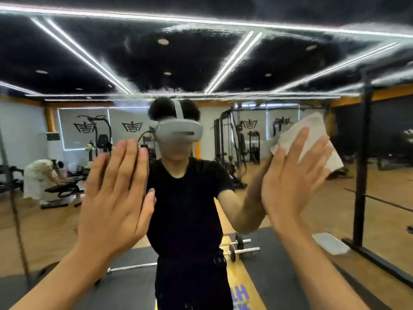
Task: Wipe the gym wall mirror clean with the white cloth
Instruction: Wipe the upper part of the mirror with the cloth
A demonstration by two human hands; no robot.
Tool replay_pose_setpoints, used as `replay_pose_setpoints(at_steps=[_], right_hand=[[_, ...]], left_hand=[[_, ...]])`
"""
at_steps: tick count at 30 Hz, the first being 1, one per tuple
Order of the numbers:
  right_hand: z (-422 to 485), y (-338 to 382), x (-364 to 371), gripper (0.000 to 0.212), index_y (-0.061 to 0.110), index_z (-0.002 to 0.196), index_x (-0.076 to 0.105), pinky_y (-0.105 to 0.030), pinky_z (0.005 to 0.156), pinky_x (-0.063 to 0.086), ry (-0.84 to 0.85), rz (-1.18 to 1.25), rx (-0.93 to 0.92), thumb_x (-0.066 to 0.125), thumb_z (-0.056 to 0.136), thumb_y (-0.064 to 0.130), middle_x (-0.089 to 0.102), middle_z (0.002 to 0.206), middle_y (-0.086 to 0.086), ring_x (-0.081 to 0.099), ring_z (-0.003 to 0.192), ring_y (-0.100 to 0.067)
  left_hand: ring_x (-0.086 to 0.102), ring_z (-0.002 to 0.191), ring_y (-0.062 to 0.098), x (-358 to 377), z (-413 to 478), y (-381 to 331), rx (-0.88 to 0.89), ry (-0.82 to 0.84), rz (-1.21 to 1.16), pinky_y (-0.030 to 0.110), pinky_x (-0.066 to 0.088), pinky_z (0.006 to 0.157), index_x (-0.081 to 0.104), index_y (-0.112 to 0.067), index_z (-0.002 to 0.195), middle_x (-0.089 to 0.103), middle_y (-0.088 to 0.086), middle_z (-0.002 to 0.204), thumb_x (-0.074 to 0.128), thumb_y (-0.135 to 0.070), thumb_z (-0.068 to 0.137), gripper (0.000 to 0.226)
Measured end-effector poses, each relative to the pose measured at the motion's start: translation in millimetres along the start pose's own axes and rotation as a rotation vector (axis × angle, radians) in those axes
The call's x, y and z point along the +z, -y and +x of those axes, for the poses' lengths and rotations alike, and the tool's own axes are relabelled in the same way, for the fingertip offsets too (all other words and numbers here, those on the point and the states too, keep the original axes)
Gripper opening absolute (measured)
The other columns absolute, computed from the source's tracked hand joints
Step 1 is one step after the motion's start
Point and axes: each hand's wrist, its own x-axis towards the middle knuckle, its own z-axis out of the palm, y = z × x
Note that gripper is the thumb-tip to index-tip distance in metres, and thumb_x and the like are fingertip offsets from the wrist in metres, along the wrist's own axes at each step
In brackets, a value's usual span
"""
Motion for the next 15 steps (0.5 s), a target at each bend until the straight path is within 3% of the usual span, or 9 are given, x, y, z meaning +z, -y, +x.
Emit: replay_pose_setpoints(at_steps=[2, 5, 9, 13, 15], right_hand=[[-52, 48, 14, 0.063, 0.029, 0.169, 0.003, -0.065, 0.127, 0.005, 0.017, 0.029, -0.110, 0.023, 0.111, 0.045, -0.006, 0.176, -0.014, -0.007, 0.162, -0.035], [-128, 98, 27, 0.064, 0.030, 0.169, 0.007, -0.063, 0.127, 0.001, 0.124, 0.034, -0.413, 0.027, 0.111, 0.046, -0.004, 0.176, -0.015, -0.005, 0.162, -0.036], [-144, 65, 26, 0.056, 0.036, 0.167, 0.020, -0.055, 0.130, 0.000, 0.213, 0.018, -0.776, 0.030, 0.113, 0.045, 0.004, 0.177, -0.007, 0.004, 0.163, -0.029], [-95, -17, 10, 0.058, 0.035, 0.165, 0.029, -0.060, 0.128, 0.010, 0.199, -0.037, -0.795, 0.039, 0.109, 0.045, 0.012, 0.176, -0.008, 0.010, 0.163, -0.031], [-47, -32, 2, 0.058, 0.030, 0.166, 0.027, -0.064, 0.127, 0.011, 0.141, -0.087, -0.740, 0.032, 0.110, 0.047, 0.011, 0.175, -0.013, 0.009, 0.162, -0.034]], left_hand=[[0.015, 0.162, 0.035, -1, -1, 0, -0.008, 0.010, -0.003, 0.057, 0.015, 0.130, 0.021, 0.002, 0.165, 0.017, 0.022, 0.174, 0.032, -0.035, 0.107, 0.070], [0.015, 0.163, 0.034, -2, -1, 4, -0.011, 0.021, -0.032, 0.056, 0.014, 0.131, 0.022, 0.002, 0.165, 0.017, 0.022, 0.173, 0.036, -0.036, 0.105, 0.073], [0.015, 0.162, 0.035, -2, -3, 6, 0.012, 0.012, -0.070, 0.056, 0.013, 0.131, 0.022, 0.002, 0.165, 0.016, 0.021, 0.174, 0.035, -0.034, 0.104, 0.072], [0.016, 0.162, 0.036, -1, -2, 4, -0.003, 0.008, -0.040, 0.057, 0.015, 0.130, 0.021, 0.002, 0.165, 0.013, 0.020, 0.175, 0.033, -0.036, 0.107, 0.070], [0.017, 0.162, 0.037, 0, -2, 4, 0.000, 0.008, -0.025, 0.059, 0.017, 0.130, 0.022, 0.003, 0.165, 0.011, 0.020, 0.175, 0.032, -0.036, 0.107, 0.070]])
